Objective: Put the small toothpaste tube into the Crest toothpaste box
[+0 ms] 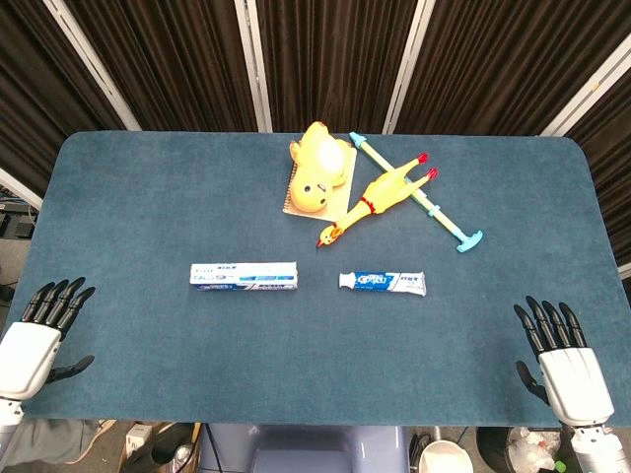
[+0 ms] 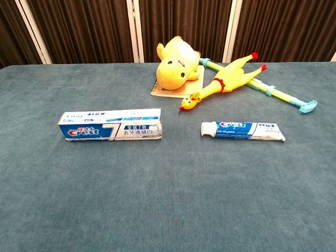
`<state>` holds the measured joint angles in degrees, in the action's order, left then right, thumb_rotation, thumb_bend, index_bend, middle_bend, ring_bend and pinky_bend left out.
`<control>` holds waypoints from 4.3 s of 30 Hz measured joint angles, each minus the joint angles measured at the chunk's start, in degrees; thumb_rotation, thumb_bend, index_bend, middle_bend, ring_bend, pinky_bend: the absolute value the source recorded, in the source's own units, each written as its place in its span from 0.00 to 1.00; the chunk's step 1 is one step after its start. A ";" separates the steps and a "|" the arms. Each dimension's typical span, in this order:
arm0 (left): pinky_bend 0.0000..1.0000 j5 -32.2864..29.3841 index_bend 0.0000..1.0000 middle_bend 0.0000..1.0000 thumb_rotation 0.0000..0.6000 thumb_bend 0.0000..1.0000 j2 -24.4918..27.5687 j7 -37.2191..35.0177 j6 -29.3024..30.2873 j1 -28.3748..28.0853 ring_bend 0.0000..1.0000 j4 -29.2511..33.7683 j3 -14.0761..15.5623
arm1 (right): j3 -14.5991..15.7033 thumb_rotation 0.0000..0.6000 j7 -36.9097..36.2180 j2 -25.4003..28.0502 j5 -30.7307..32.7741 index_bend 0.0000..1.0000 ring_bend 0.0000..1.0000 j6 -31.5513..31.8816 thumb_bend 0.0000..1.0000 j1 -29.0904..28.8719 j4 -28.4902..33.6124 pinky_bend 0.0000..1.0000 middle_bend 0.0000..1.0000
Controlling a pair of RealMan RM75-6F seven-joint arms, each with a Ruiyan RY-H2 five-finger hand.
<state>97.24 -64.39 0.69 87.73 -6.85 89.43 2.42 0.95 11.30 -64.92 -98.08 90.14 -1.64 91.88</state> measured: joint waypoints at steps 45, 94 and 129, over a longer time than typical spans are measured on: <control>0.23 -26.74 0.06 0.14 1.00 0.17 -12.40 25.45 -27.88 -21.33 0.15 8.37 -13.43 | 0.91 1.00 -0.62 -0.15 -0.57 0.00 0.00 -1.29 0.34 -0.36 0.16 0.00 0.00; 0.56 -41.53 0.39 0.55 1.00 0.41 -29.30 32.25 -29.51 -34.45 0.52 -4.07 -15.46 | 0.32 1.00 -2.67 0.26 1.09 0.00 0.00 -1.37 0.34 -0.25 1.15 0.00 0.00; 0.56 -20.00 0.40 0.56 1.00 0.41 -7.29 14.37 -19.11 -26.96 0.52 11.88 -12.42 | -11.12 1.00 33.47 -13.06 33.58 0.09 0.01 -31.05 0.32 -24.24 9.04 0.00 0.08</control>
<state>77.24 -71.69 15.06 68.62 -33.81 101.31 -10.00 -10.18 44.77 -77.99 -64.50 59.09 -25.88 100.92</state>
